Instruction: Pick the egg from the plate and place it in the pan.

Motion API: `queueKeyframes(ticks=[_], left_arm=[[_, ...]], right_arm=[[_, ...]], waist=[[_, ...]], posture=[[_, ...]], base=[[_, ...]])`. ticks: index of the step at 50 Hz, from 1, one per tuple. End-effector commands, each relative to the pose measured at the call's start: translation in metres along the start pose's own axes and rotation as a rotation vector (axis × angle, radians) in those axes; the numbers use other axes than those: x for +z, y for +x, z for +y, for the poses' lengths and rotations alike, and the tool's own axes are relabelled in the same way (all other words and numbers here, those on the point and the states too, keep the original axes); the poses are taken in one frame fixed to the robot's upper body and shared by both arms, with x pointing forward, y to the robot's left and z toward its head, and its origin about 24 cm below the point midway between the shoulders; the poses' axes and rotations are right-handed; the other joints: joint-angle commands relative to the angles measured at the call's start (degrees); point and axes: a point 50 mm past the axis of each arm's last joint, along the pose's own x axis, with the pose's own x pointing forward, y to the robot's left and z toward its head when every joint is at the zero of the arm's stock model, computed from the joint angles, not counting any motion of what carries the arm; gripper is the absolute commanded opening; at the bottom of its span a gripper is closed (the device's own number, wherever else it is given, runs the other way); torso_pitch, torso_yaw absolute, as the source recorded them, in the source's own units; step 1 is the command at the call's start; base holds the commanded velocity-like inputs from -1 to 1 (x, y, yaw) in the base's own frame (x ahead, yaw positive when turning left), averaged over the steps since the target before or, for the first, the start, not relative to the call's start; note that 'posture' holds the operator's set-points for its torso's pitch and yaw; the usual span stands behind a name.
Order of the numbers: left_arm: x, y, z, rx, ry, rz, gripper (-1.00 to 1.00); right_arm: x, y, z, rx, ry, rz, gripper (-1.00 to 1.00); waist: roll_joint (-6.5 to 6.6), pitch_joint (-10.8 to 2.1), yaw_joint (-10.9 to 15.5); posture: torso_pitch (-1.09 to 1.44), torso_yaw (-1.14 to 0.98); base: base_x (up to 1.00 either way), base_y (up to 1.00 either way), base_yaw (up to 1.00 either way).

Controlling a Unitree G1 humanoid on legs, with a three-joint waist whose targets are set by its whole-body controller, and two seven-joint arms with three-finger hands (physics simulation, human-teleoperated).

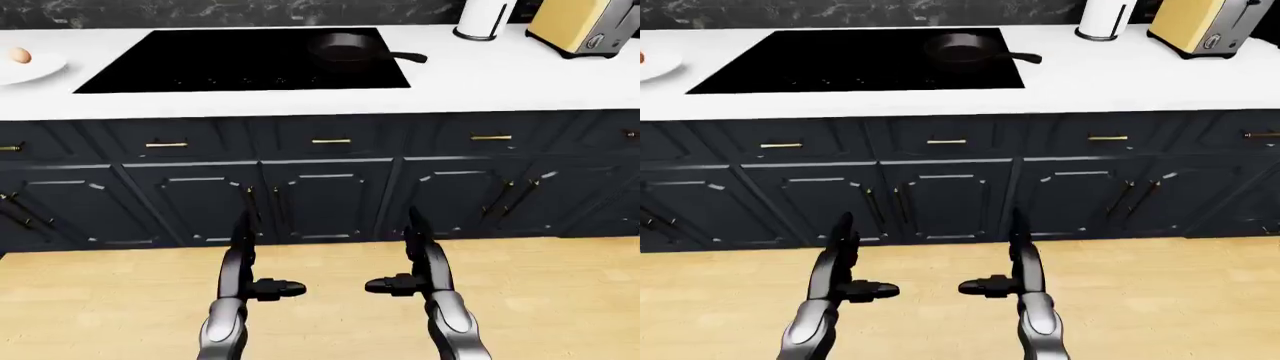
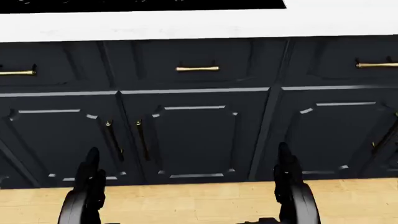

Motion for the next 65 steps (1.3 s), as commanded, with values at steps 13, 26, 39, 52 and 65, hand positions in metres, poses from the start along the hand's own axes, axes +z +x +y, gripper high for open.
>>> queueKeyframes(ticks=[13, 26, 39, 52, 65], left_arm=[[0.033, 0.003, 0.0, -0.016, -0.004, -0.164, 1.0], [0.053, 0.018, 0.001, 0.015, -0.004, -0.175, 1.0], [0.091, 0.03, 0.009, 0.026, -0.048, -0.238, 1.0], [0.162, 0.054, 0.011, 0.019, -0.009, -0.339, 1.0], [0.209, 0.035, 0.005, 0.018, -0.002, -0.321, 1.0]], right_arm=[[0.031, 0.004, 0.0, 0.0, -0.038, -0.156, 1.0], [0.06, 0.021, 0.007, 0.002, -0.059, -0.177, 1.0], [0.134, 0.037, -0.002, -0.066, -0.158, -0.249, 1.0], [0.202, 0.028, -0.002, -0.077, -0.173, -0.304, 1.0], [0.239, 0.014, -0.008, -0.114, -0.169, -0.353, 1.0]], waist=[[-0.31, -4.45, 0.48], [-0.2, -5.28, 0.44], [-0.21, -5.33, 0.5], [-0.5, -4.29, 0.98], [0.15, -4.14, 0.69]], posture=[[0.0, 0.0], [0.0, 0.0], [0.0, 0.0], [0.0, 0.0], [0.0, 0.0]], base=[[0.0, 0.0, 0.0], [0.0, 0.0, 0.0], [0.0, 0.0, 0.0], [0.0, 0.0, 0.0], [0.0, 0.0, 0.0]])
